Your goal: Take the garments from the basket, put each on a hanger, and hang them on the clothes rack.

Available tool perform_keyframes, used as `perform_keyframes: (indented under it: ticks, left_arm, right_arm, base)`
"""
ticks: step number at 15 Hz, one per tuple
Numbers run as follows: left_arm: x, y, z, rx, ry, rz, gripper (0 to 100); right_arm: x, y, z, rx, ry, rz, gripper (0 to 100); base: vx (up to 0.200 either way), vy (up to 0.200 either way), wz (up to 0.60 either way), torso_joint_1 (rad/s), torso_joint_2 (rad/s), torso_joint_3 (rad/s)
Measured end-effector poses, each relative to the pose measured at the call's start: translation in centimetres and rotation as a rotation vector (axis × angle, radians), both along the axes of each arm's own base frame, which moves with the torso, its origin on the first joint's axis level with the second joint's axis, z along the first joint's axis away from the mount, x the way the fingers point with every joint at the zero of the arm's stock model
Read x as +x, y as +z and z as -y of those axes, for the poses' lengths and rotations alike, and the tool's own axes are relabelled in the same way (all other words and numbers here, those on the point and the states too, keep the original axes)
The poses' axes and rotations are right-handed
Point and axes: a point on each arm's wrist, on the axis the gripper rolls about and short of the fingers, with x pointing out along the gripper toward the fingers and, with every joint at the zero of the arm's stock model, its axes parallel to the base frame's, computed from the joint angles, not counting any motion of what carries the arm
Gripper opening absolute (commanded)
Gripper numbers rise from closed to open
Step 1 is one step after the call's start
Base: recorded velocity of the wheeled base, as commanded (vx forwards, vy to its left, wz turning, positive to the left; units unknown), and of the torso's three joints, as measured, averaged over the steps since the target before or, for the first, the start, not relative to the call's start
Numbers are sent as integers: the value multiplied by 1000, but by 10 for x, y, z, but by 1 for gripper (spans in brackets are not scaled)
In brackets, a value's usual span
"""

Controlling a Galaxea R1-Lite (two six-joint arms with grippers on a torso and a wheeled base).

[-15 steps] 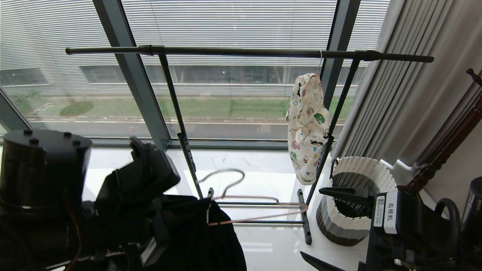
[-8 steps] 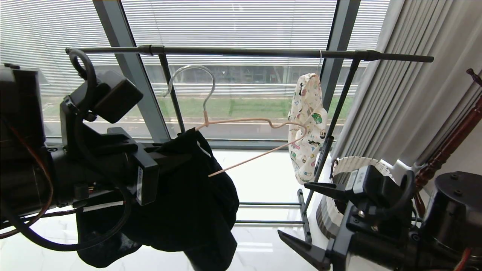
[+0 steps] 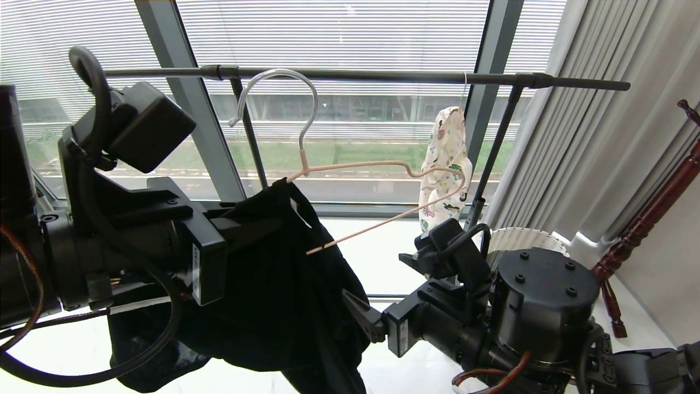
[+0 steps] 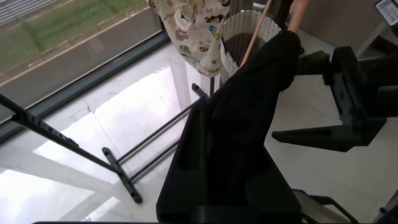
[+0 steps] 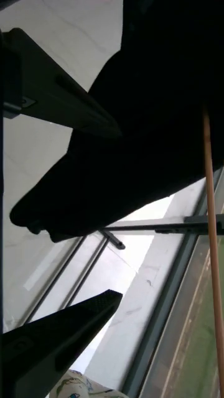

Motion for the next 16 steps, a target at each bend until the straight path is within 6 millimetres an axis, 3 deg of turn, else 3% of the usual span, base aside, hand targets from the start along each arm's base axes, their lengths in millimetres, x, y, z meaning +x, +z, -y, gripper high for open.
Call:
perform_keyframes:
  ticks: [13, 16]
  left_arm:
    - [-14, 0, 18, 13, -66, 10, 0]
    - [-16, 0, 20, 13, -77, 8, 0]
  right_arm:
    - [-5, -28, -23, -82, 42, -19, 100]
    - [-2, -35, -23, -113, -30, -14, 100]
  base:
    - [0, 0, 0, 0, 0, 0]
    - [0, 0, 0, 0, 0, 0]
